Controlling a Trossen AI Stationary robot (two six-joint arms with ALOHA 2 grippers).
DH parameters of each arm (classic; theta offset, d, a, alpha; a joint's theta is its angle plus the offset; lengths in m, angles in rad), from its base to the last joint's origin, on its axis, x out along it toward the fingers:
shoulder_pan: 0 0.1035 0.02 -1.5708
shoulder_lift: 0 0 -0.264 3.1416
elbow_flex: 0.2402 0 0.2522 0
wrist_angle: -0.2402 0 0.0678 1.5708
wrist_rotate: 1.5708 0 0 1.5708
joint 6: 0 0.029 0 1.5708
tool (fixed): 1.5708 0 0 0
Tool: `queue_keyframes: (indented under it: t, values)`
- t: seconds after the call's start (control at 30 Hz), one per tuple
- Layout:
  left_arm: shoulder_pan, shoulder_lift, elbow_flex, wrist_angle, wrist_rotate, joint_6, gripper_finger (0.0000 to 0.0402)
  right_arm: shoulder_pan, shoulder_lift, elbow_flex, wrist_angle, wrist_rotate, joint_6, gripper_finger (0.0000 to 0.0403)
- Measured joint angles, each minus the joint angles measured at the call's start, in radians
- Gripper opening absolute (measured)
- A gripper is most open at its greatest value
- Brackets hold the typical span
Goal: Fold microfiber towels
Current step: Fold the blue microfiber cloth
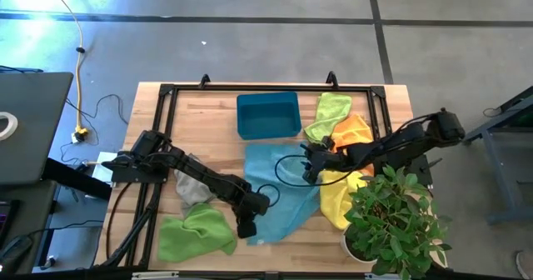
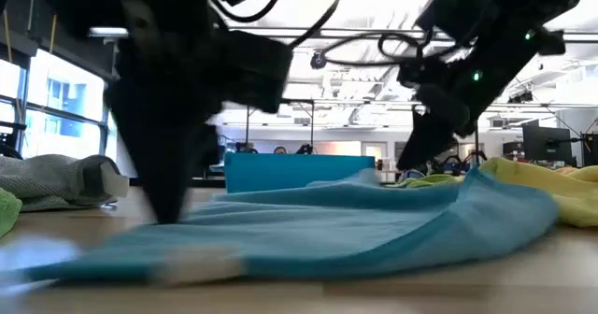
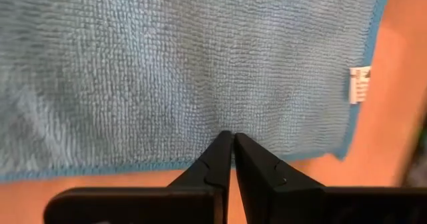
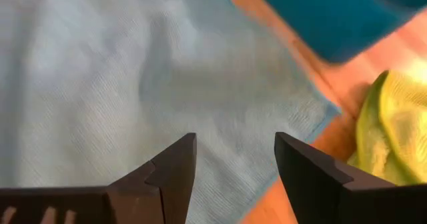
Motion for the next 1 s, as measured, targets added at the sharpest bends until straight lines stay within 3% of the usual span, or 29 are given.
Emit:
queue_keyframes:
  t: [0.1, 0.4, 0.67, 0.77, 0.87, 1.0]
  values:
    - [-0.003, 0.003, -0.004, -0.024, 0.087, -0.016, 0.0016, -0.006, 0.044, 0.0, -0.002, -0.003, 0.0, 0.0197]
    - [0.005, -0.01, 0.032, -0.066, 0.05, 0.095, 0.0016, -0.007, 0.147, 0.003, 0.072, -0.031, -0.032, 0.0197]
    - [0.003, -0.091, 0.065, -0.128, -0.049, 0.163, 0.0016, -0.006, 0.087, 0.004, 0.03, -0.298, 0.019, 0.0197]
    - [0.003, -0.117, 0.075, -0.174, -0.098, 0.166, 0.0016, -0.005, 0.028, 0.001, -0.003, -0.33, 0.015, 0.0197]
    - [0.007, -0.135, 0.088, -0.187, -0.179, 0.189, 0.0016, -0.006, -0.037, 0.001, -0.042, -0.283, -0.032, 0.0197]
    - [0.028, -0.151, 0.084, -0.197, -0.358, 0.286, 0.0016, -0.013, -0.083, 0.001, -0.05, -0.11, -0.129, 0.0197]
